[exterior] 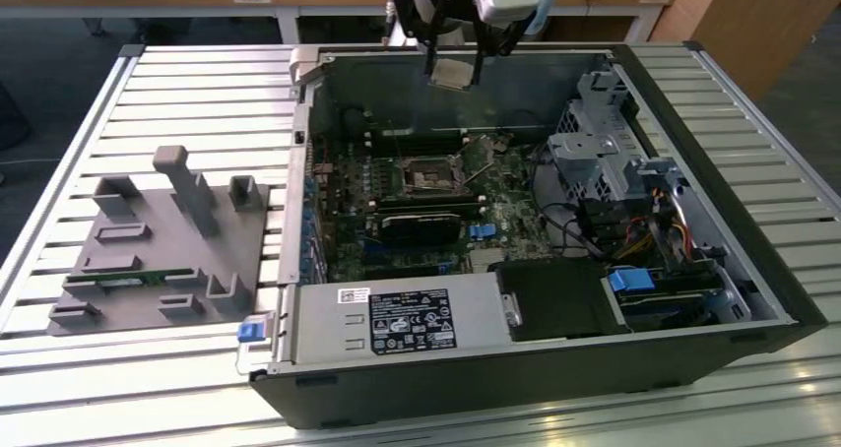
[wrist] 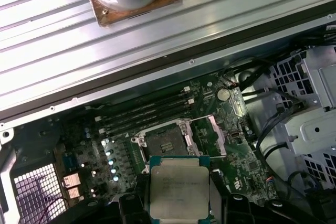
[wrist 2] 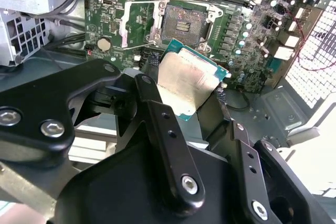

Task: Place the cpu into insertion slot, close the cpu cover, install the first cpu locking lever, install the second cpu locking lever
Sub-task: 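Place the cpu into insertion slot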

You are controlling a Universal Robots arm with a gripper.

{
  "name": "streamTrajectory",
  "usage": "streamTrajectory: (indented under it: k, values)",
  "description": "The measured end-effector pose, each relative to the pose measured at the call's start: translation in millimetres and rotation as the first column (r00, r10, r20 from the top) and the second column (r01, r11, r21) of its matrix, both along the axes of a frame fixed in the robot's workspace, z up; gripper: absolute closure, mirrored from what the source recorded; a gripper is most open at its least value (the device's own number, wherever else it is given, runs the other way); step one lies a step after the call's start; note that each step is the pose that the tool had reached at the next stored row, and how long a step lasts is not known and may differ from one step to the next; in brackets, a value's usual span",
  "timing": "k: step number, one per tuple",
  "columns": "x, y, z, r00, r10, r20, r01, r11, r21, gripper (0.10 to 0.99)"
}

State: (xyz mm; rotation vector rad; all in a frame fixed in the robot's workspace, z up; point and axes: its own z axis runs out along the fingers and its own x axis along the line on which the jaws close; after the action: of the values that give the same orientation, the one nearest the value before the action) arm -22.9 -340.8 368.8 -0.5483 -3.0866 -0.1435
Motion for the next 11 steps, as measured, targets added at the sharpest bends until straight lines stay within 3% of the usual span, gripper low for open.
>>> streamTrajectory:
  k: [11]
  values:
    - [0.0,0.0,-0.2,0.9968,-0.080,-0.0001,0.080,0.9968,-0.001,0.545]
